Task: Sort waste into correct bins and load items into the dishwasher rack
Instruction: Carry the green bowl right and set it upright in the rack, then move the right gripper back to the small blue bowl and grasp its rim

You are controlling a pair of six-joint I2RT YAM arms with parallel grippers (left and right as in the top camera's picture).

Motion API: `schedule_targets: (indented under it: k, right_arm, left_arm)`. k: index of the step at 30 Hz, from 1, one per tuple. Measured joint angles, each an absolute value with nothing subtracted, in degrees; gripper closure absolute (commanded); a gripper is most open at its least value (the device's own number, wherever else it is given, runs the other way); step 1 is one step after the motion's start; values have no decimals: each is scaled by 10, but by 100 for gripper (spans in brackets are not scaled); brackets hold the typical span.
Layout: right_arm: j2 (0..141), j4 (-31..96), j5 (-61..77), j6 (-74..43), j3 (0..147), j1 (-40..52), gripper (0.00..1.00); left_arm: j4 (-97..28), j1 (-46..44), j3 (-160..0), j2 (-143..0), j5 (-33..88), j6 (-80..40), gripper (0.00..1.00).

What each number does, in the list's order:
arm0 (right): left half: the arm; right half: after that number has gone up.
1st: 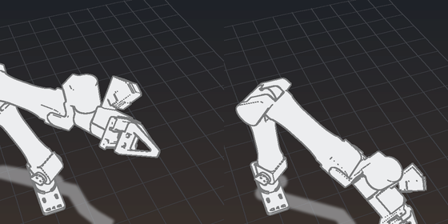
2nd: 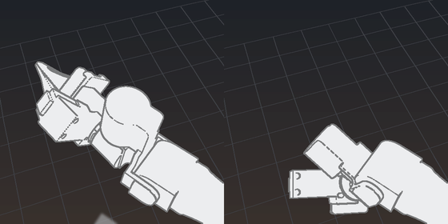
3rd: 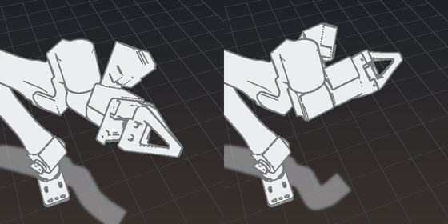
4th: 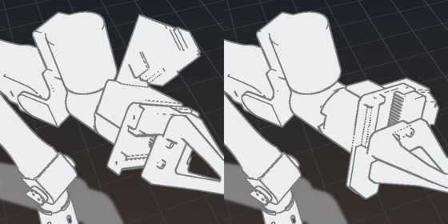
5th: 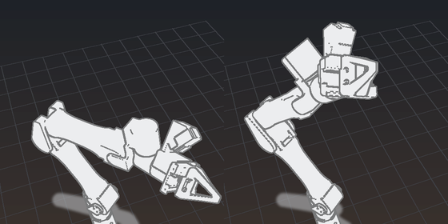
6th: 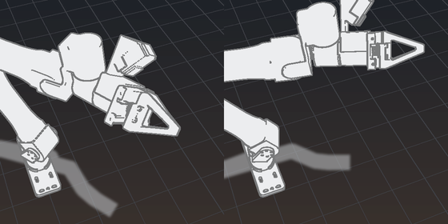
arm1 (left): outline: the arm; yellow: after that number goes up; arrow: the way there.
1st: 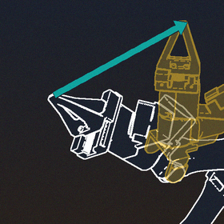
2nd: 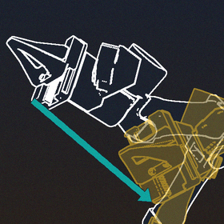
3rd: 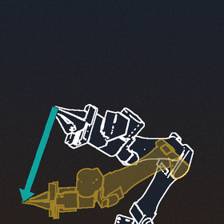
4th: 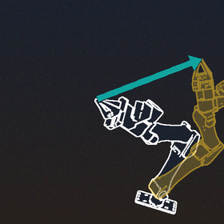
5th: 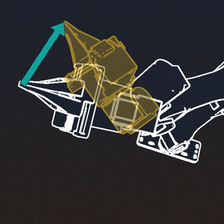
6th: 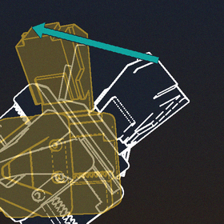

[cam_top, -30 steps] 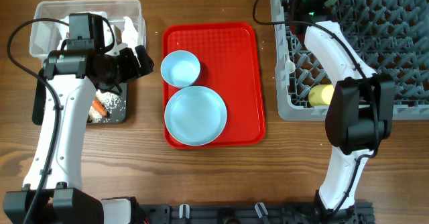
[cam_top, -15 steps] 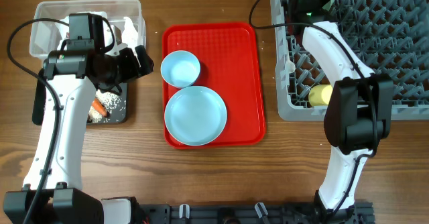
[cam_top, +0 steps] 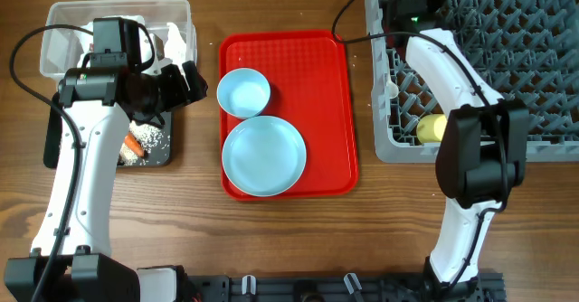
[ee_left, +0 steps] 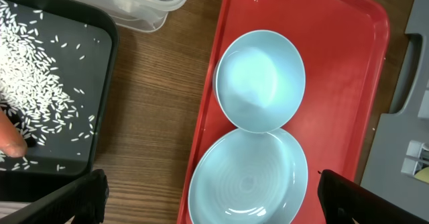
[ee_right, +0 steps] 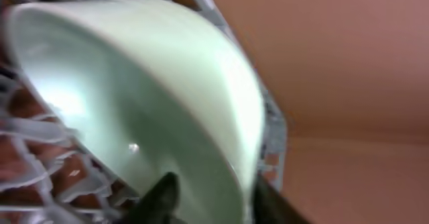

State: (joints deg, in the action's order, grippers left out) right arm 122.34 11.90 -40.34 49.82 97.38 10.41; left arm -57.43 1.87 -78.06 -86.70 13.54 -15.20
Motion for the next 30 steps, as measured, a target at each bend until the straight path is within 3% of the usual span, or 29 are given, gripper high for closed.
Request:
schedule_targets:
  k: [4,17,30]
  right_arm:
    - [1224,120,-394,494,974,121,32]
    - [1225,173,-383,461,974,162,23]
    - [1223,199,-375,404,974,166,2]
  left_arm:
    - [-574,19,-781,-867,135,-152,0]
    - [-574,19,-781,-867,135,-152,0]
    - [-574,19,-781,-867,135,-152,0]
